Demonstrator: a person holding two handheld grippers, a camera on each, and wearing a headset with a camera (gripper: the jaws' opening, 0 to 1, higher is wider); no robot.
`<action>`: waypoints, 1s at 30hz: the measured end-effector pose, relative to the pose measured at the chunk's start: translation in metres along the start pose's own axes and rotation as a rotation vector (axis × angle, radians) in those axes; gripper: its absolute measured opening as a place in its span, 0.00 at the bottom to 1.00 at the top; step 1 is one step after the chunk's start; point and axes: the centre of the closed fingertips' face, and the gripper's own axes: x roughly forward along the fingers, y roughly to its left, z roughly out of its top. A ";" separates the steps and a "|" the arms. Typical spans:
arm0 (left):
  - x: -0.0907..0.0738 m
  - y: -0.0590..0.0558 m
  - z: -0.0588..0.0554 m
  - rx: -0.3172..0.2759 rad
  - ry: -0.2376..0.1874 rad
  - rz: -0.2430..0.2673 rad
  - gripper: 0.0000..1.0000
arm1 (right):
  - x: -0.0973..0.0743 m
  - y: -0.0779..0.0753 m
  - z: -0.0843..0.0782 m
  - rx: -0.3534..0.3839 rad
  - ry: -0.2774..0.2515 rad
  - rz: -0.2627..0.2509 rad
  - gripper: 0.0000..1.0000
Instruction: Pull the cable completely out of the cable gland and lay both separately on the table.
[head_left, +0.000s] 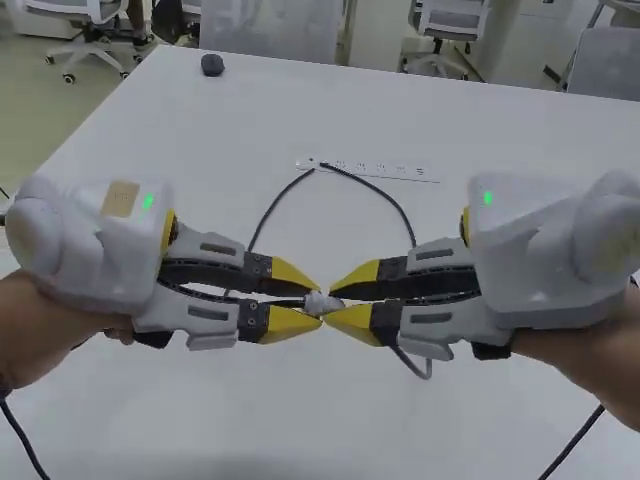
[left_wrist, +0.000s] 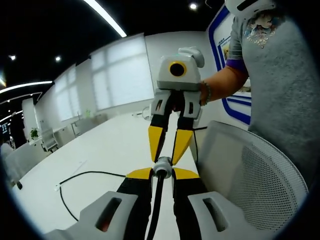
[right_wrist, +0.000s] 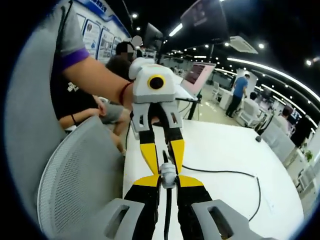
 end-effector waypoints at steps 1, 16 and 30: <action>0.000 0.000 0.000 -0.003 -0.001 0.003 0.15 | 0.000 -0.001 0.000 -0.010 0.004 -0.006 0.07; 0.004 0.000 -0.006 -0.044 0.005 0.021 0.15 | 0.000 -0.001 -0.008 -0.158 0.055 -0.054 0.07; -0.004 0.006 -0.010 -0.046 0.024 0.068 0.15 | -0.010 -0.009 -0.021 -0.080 0.077 -0.083 0.05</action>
